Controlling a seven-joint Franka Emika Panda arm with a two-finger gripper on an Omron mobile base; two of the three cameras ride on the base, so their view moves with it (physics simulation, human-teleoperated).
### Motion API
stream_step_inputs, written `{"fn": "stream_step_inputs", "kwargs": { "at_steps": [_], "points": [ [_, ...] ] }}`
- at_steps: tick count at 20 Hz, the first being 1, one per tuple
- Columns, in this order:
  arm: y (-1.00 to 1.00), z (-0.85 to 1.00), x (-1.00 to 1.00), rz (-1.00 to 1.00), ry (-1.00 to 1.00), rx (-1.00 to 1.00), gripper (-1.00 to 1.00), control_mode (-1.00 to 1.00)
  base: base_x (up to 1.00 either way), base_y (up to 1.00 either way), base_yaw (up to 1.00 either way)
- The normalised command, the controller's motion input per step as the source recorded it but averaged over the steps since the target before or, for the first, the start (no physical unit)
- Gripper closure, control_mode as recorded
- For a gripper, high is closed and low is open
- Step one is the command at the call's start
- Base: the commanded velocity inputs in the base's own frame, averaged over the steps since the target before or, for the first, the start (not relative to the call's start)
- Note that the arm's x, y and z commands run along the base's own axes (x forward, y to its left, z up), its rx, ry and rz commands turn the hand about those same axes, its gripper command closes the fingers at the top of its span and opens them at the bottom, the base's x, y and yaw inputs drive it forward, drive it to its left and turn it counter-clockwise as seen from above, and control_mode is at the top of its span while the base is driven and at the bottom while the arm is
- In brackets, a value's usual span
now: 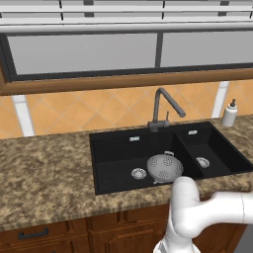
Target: Put the colander in the sink, put the orange in the colander, and turn on the sink faucet and pour water over the colander.
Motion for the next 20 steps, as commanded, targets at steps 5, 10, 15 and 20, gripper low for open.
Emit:
{"fn": "stream_step_inputs", "kwargs": {
  "at_steps": [5, 10, 15, 20],
  "points": [
    [-0.03, 0.0, 0.27, 0.07, 0.02, 0.04, -1.0, -1.0, 0.0, 0.0, 0.0],
    [-0.14, -0.09, 0.16, 0.08, 0.03, 0.07, -1.0, -1.0, 0.0, 0.0, 0.0],
    [-0.26, -0.2, 0.05, 0.03, 0.0, 0.04, -1.0, -1.0, 0.0, 0.0, 0.0],
    [-0.2, -0.08, 0.01, 0.0, 0.0, 0.01, -1.0, -1.0, 0.0, 0.0, 0.0]
  ]
}}
